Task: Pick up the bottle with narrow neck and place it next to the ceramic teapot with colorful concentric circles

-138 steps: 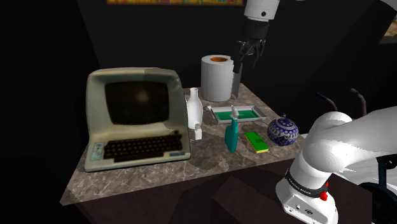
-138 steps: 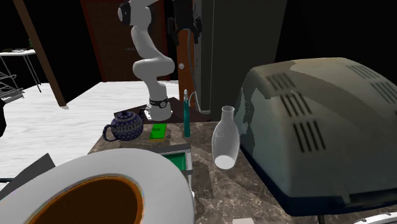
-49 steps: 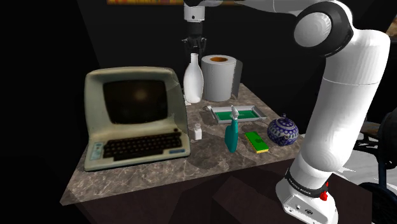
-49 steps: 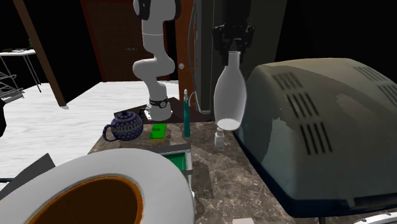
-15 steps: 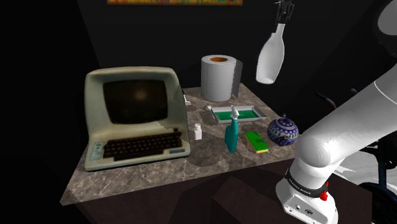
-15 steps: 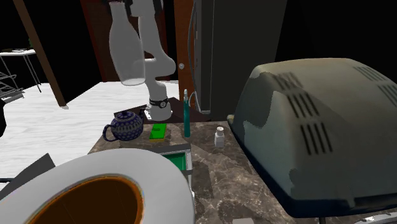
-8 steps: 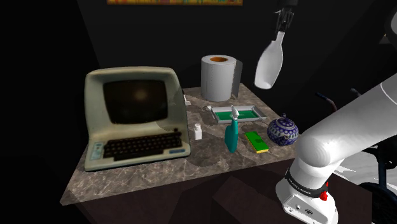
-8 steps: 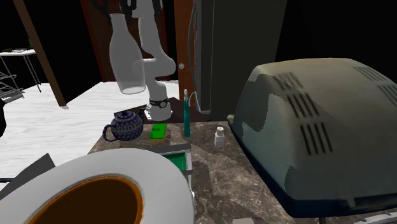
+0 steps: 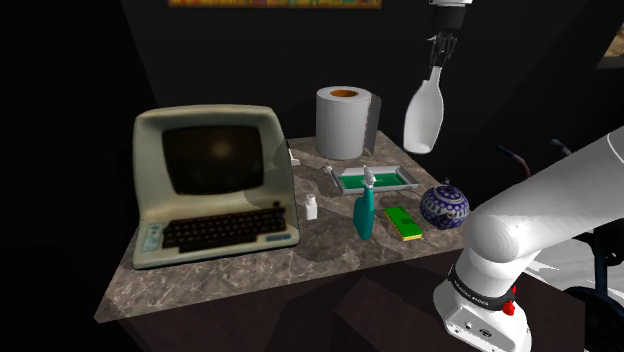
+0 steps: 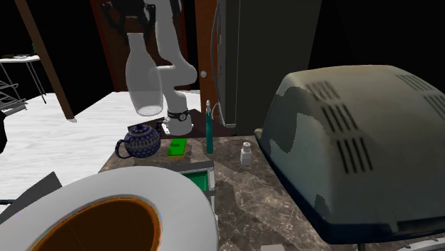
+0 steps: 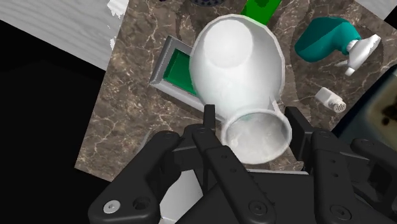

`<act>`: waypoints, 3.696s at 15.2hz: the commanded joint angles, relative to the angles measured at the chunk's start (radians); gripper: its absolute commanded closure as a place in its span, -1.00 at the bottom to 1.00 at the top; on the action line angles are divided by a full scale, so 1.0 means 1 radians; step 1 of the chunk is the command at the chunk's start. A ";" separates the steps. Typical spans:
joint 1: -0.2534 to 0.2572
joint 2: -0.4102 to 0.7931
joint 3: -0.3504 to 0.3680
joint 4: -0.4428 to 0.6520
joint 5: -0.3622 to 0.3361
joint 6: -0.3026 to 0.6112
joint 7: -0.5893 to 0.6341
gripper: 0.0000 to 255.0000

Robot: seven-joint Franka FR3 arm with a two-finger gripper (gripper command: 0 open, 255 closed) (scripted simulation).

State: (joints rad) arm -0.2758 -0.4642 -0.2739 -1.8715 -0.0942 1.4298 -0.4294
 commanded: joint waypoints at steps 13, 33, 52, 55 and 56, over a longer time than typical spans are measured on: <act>-0.011 -0.061 -0.007 -0.242 -0.017 0.183 0.008 1.00; -0.024 -0.074 -0.033 -0.520 -0.039 0.448 0.010 1.00; -0.027 -0.035 -0.057 -0.649 -0.049 0.616 0.005 1.00; -0.027 -0.035 -0.057 -0.650 -0.049 0.616 0.005 -1.00; -0.027 -0.035 -0.057 -0.650 -0.049 0.616 0.005 -1.00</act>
State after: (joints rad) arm -0.3030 -0.4996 -0.3308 -2.5211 -0.1435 2.0461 -0.4240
